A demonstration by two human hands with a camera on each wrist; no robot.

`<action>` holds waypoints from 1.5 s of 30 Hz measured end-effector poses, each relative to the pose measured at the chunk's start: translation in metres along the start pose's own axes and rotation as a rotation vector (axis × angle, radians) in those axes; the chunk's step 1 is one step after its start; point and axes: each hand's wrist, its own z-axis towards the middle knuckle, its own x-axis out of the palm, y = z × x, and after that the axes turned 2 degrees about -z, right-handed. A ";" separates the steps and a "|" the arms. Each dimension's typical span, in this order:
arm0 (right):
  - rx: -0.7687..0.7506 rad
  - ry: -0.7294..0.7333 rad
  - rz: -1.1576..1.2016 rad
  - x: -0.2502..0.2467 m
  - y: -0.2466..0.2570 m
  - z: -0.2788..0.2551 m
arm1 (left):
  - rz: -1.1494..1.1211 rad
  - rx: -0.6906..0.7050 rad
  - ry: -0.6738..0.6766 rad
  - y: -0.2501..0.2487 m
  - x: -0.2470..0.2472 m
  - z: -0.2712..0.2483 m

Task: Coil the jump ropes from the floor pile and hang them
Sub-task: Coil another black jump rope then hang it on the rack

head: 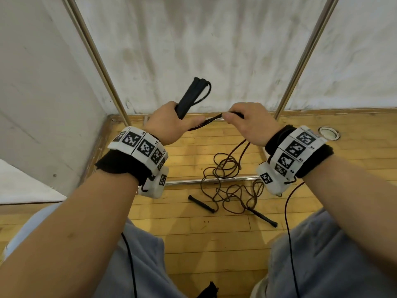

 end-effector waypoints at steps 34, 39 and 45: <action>0.213 0.124 0.978 0.006 -0.014 0.018 | -0.485 0.194 0.219 -0.040 0.011 -0.039; 0.197 0.044 0.834 0.031 -0.008 0.010 | -0.732 0.063 0.165 -0.041 0.012 -0.038; 0.111 -0.055 0.386 0.044 0.007 0.000 | -0.905 -0.076 0.192 -0.040 0.009 -0.034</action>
